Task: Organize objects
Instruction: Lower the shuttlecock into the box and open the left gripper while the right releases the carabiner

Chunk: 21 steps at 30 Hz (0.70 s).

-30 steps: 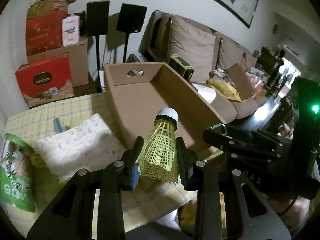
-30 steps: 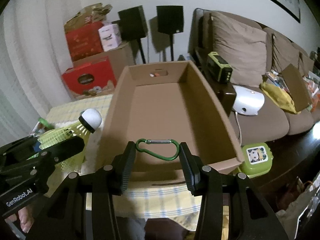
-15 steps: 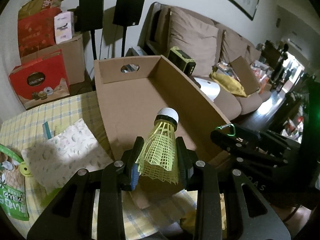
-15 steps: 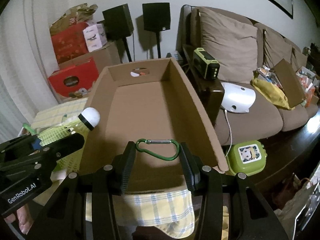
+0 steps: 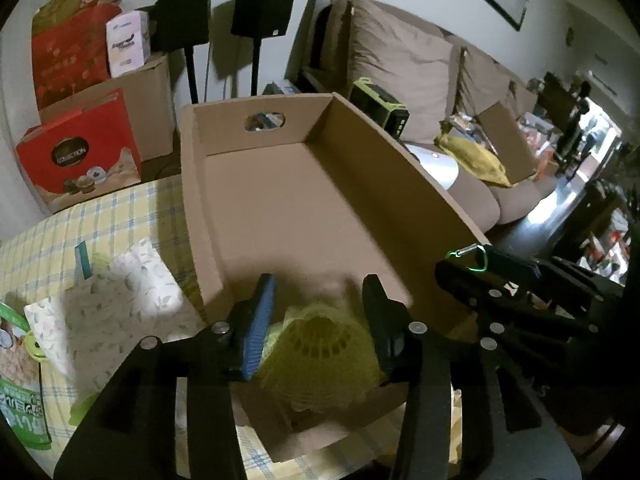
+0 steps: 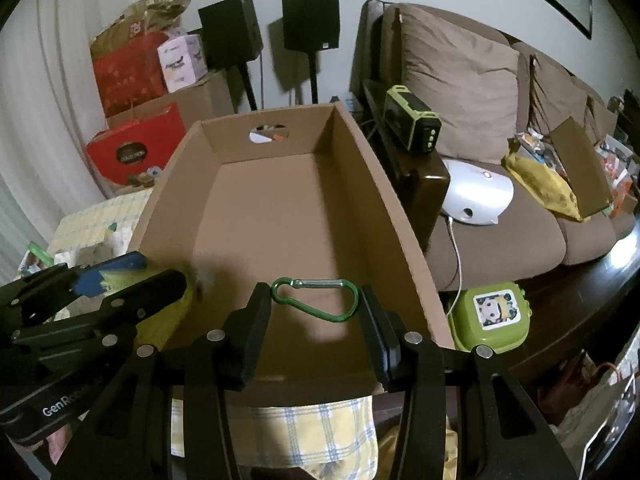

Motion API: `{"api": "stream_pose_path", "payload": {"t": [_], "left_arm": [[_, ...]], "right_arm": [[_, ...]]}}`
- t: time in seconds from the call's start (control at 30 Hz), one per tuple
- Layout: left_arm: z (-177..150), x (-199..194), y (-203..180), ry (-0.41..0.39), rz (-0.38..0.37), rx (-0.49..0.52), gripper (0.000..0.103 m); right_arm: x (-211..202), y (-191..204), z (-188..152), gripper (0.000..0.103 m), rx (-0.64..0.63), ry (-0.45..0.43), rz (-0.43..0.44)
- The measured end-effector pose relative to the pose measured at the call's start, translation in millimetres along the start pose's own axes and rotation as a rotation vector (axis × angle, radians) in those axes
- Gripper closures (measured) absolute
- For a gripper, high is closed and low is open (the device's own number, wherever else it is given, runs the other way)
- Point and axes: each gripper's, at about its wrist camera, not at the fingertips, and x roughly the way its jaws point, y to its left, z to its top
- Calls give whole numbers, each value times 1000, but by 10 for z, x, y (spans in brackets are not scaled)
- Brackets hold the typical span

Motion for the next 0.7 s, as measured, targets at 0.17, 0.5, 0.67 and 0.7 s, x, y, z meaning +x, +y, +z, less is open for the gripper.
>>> {"api": "stream_pose_path", "payload": {"t": [0.17, 0.5, 0.67, 0.7], "left_arm": [[-13, -60, 59, -18, 11, -13, 45], [-10, -299, 160, -60, 29, -26, 23], [-13, -457, 288, -96, 56, -42, 16], [-14, -491, 314, -104, 61, -44, 14]], "right_arm": [[-2, -10, -3, 52, 8, -5, -4], [-169, 38, 36, 37, 10, -44, -7], [-271, 113, 55, 25, -2, -73, -14], [-288, 128, 64, 23, -3, -78, -13]]}}
